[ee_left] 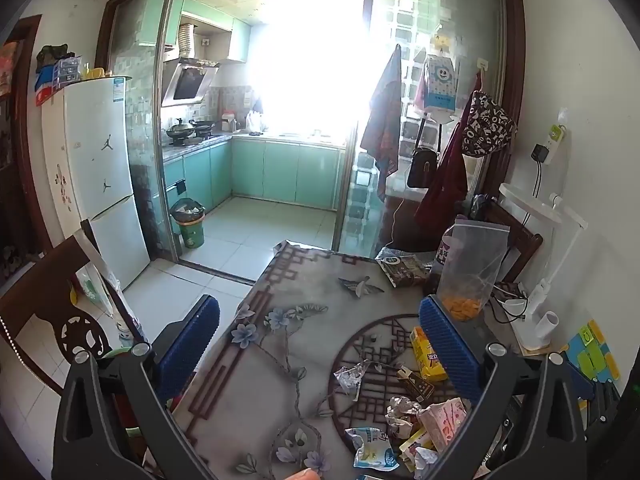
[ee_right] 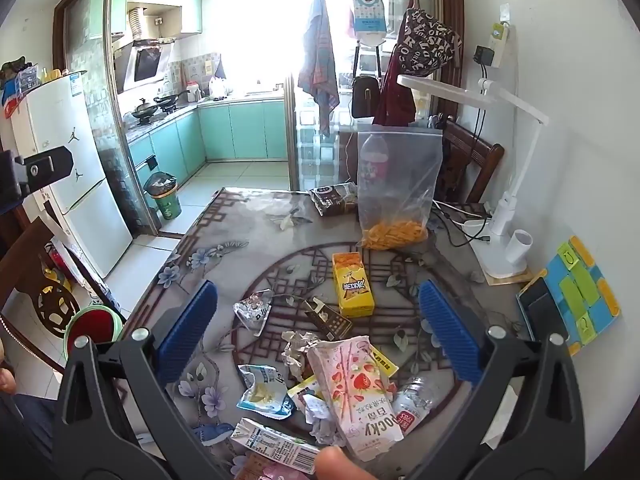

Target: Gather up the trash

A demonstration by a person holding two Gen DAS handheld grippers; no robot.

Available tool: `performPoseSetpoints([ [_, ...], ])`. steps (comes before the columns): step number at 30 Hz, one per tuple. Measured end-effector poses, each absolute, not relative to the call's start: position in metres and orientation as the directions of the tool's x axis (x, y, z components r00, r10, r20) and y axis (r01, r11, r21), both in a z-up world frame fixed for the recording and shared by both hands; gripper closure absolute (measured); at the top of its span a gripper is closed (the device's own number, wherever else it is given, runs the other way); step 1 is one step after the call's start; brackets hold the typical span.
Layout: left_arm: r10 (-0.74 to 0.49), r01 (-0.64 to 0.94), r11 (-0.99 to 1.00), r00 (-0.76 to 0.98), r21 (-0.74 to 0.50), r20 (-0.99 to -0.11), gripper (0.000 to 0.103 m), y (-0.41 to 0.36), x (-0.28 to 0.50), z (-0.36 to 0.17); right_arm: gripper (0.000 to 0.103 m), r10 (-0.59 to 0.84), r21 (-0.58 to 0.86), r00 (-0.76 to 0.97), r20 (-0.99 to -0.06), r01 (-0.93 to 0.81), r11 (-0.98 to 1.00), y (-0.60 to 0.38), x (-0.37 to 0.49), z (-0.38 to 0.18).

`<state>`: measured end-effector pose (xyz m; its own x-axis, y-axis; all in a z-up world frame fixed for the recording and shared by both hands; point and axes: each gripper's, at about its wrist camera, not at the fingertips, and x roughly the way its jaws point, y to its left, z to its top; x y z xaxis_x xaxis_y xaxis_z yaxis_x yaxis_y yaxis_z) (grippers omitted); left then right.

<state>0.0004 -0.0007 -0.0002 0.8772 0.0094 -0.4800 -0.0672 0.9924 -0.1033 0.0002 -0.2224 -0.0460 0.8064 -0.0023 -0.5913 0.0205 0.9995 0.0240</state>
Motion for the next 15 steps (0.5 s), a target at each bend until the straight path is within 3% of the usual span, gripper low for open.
performPoseSetpoints([
  [15,0.014,-0.064,0.995,0.867,-0.083,-0.498,0.007,-0.005,0.002,-0.006,0.003,-0.004,0.033,0.803,-0.596,0.030,0.999,-0.221,-0.001,-0.048],
])
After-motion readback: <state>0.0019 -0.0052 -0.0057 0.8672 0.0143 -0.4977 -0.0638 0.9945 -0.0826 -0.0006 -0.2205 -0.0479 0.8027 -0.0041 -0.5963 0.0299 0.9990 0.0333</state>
